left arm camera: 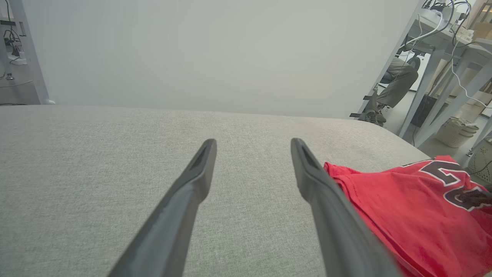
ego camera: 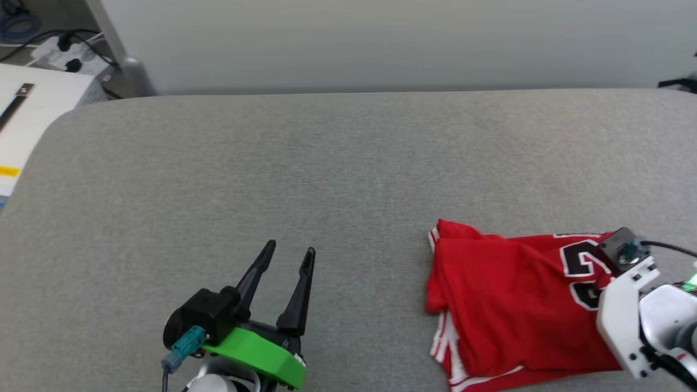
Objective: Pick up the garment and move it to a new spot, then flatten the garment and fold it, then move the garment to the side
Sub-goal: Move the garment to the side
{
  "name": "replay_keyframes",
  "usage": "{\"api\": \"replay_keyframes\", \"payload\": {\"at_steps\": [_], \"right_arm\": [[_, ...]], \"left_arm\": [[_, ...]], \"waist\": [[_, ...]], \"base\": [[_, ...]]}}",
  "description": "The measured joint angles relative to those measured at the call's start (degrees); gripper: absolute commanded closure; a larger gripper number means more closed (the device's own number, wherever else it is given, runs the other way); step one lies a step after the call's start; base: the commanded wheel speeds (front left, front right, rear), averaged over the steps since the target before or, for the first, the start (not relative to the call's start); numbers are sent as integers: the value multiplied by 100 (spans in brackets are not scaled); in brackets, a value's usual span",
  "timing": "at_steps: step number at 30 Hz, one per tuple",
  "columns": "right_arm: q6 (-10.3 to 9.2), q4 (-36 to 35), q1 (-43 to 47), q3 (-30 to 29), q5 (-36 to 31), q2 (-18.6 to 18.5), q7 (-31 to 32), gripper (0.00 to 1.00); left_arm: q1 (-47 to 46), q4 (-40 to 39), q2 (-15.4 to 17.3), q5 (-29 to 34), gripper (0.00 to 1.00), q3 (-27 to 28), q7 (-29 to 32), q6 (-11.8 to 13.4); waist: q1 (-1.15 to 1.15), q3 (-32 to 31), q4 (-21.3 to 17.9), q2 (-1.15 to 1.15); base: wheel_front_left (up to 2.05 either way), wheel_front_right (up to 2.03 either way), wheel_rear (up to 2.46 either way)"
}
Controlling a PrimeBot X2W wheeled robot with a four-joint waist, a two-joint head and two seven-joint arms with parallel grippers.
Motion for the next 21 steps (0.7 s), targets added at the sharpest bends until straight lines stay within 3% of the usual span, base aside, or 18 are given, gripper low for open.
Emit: {"api": "replay_keyframes", "payload": {"at_steps": [3,7,13,21], "right_arm": [[1,45,-177,189,51,-678,-124,100],[1,392,-422,162,148,-1261,-519,100],[1,1232,-983,-112,167,-1490,-1381,100],[1,2683,-1641,-818,-85,-1499,-2199,100]], "left_arm": [[-13,-38,3,0,0,-127,0,0],[-189,-85,43,4,0,-224,0,0],[-663,-323,263,79,0,-366,0,0],[-1305,-786,648,176,0,-522,0,0]], "waist": [[0,78,-214,0],[0,289,-416,0],[0,836,-669,0],[0,1715,-923,0]], "base": [[0,0,0],[0,0,0],[0,0,0],[0,0,0]]}}
